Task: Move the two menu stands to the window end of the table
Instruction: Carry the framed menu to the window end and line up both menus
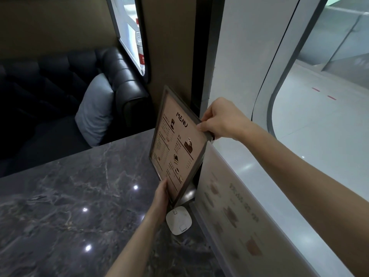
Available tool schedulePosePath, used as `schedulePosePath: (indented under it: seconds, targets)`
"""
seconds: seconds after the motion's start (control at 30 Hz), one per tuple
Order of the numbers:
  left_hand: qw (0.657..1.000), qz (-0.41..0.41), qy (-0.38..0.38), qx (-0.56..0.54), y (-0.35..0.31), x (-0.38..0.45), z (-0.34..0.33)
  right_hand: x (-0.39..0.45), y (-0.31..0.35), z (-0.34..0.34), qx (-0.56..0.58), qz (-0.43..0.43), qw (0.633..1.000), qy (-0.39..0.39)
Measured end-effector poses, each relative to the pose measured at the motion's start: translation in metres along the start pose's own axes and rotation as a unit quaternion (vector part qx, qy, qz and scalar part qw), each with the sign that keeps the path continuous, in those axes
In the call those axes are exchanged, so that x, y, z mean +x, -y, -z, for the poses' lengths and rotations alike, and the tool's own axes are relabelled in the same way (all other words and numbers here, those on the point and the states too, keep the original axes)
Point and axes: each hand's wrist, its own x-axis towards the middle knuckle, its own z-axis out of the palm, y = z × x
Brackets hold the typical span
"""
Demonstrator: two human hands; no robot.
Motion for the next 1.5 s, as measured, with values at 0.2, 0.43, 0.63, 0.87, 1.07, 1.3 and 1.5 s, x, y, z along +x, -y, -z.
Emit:
schedulePosePath:
  seconds: [0.2, 0.43, 0.63, 0.87, 1.07, 1.3, 1.5]
  targets:
    - [1.000, 0.011, -0.008, -0.005, -0.002, -0.001, -0.007, 0.004, -0.004, 0.003, 0.004, -0.005, 1.000, -0.010]
    - [1.000, 0.019, 0.002, 0.016, -0.007, -0.009, -0.008, 0.001, -0.005, 0.000, -0.010, 0.007, 1.000, -0.016]
    - [0.979, 0.016, -0.056, 0.195, -0.010, -0.023, -0.008, -0.013, -0.005, -0.003, -0.033, 0.031, 0.999, -0.015]
    - [0.842, -0.209, -0.135, 0.479, 0.010, -0.073, -0.020, -0.052, -0.015, 0.007, -0.032, 0.046, 0.998, -0.025]
    - [0.800, -0.291, -0.073, 0.520, 0.064, -0.099, -0.024, -0.109, -0.035, 0.003, 0.011, 0.051, 0.998, -0.028]
    - [0.677, -0.183, 0.098, 0.706, 0.124, -0.105, -0.034, -0.140, -0.050, -0.011, -0.025, 0.080, 0.996, -0.037]
    - [0.634, -0.153, 0.120, 0.748, 0.134, -0.106, -0.038, -0.134, -0.057, -0.015, -0.028, 0.115, 0.985, -0.124]
